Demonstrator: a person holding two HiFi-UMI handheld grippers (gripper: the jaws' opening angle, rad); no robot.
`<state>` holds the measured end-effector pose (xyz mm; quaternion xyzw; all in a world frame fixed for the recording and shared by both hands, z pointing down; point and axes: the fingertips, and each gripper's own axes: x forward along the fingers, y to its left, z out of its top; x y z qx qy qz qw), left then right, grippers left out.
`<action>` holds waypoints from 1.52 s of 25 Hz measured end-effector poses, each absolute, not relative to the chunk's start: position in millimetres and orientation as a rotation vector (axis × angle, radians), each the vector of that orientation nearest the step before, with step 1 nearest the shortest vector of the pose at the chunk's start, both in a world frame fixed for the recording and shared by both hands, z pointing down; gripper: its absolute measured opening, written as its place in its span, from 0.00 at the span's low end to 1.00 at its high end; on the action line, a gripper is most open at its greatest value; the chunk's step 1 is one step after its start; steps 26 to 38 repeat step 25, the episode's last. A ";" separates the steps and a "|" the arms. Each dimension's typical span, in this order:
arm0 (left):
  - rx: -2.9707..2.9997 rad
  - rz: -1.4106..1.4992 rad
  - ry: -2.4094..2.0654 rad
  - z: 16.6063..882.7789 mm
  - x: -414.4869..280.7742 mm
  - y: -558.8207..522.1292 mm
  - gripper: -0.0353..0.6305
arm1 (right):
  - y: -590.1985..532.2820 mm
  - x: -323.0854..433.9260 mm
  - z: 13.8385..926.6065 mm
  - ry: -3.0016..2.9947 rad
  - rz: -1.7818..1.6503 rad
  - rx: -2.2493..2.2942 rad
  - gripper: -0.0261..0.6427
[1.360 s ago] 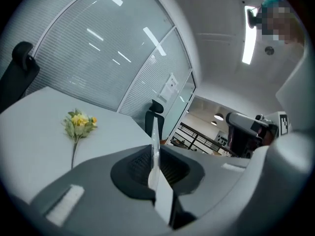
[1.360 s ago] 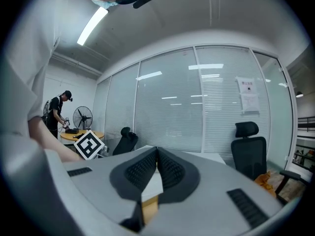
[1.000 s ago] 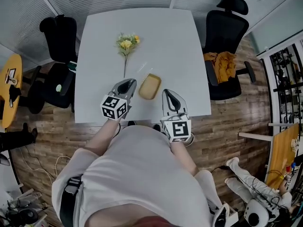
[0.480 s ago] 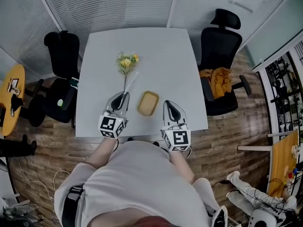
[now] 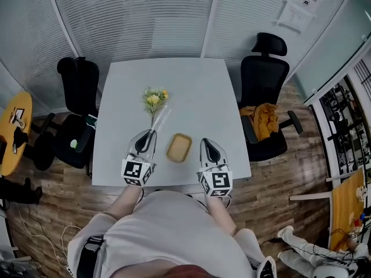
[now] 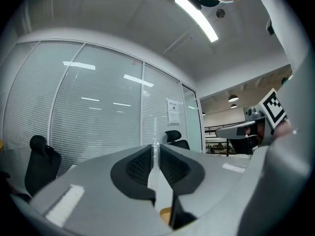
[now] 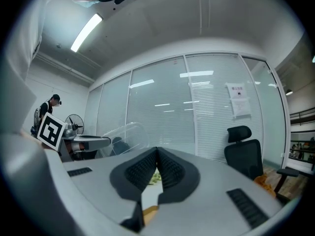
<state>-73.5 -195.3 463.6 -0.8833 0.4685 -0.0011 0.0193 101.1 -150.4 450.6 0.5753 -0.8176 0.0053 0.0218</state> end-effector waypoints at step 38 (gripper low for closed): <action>-2.767 0.014 1.438 463.1 -71.3 -212.0 0.11 | -166.4 104.9 456.3 -2.530 0.043 1.783 0.05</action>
